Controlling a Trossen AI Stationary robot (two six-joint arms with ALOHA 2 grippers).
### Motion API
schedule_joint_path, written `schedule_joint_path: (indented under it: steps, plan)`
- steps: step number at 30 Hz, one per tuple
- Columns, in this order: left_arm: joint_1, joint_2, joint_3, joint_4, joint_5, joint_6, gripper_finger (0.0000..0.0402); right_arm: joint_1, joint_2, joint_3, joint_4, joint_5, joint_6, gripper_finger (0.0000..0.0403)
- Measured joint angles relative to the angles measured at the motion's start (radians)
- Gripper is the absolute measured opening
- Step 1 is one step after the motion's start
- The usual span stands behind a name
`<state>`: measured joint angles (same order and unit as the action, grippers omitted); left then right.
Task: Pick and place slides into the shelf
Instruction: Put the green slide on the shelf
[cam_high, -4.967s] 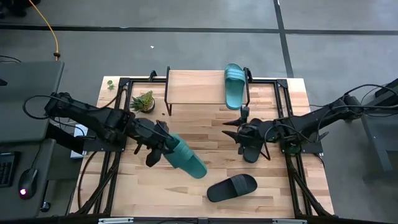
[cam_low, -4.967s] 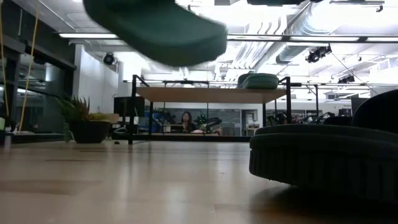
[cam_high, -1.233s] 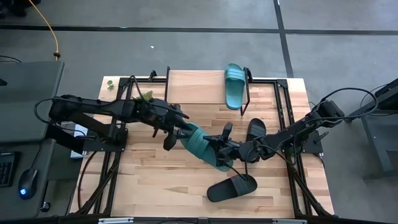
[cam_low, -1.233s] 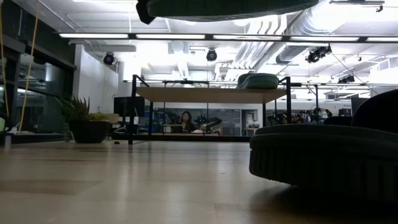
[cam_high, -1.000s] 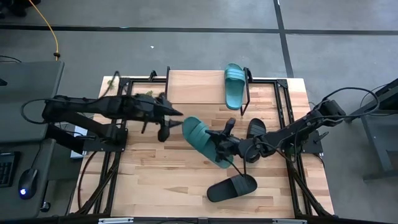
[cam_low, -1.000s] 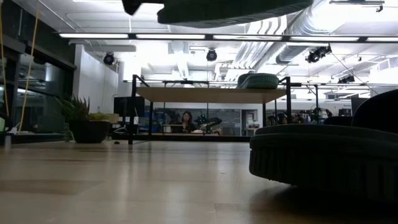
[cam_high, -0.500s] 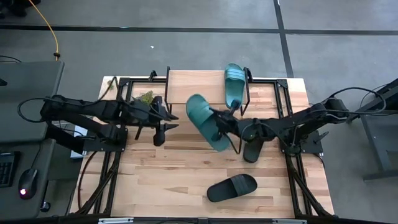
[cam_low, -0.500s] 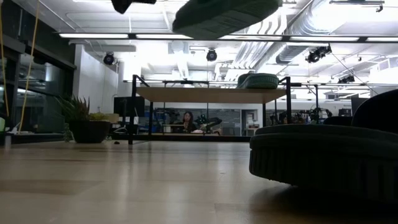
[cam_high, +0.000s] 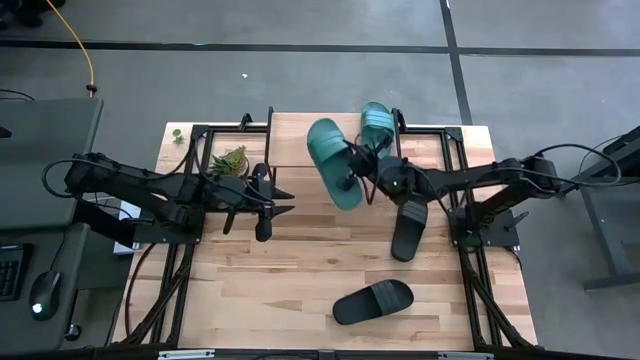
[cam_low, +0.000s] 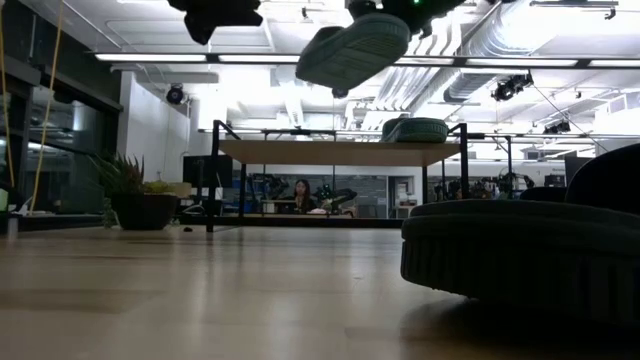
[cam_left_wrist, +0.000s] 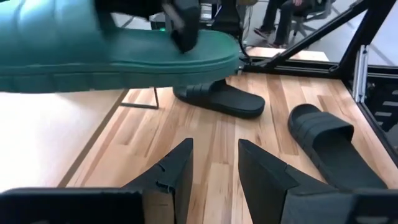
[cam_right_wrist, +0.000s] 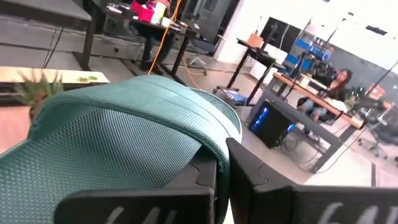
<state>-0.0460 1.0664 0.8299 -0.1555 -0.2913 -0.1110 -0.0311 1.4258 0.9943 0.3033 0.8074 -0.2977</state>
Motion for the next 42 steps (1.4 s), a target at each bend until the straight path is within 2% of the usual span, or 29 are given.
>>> schedule_joint_path:
  steps: [17, 30, 42]
  plan:
    - [0.0, -0.004, 0.0, -0.004, 0.027, 0.002, 0.0113, -0.212, 0.028, -0.014, 0.01, -0.12, 0.143, 0.0]
    - [0.0, -0.004, 0.0, -0.003, 0.029, 0.01, 0.0113, -0.293, 0.183, -0.016, 0.115, -0.124, 0.129, 0.0]
    - [0.0, -0.004, 0.0, -0.003, 0.029, 0.01, 0.0113, -0.31, 0.198, -0.016, 0.054, -0.05, 0.084, 0.0]
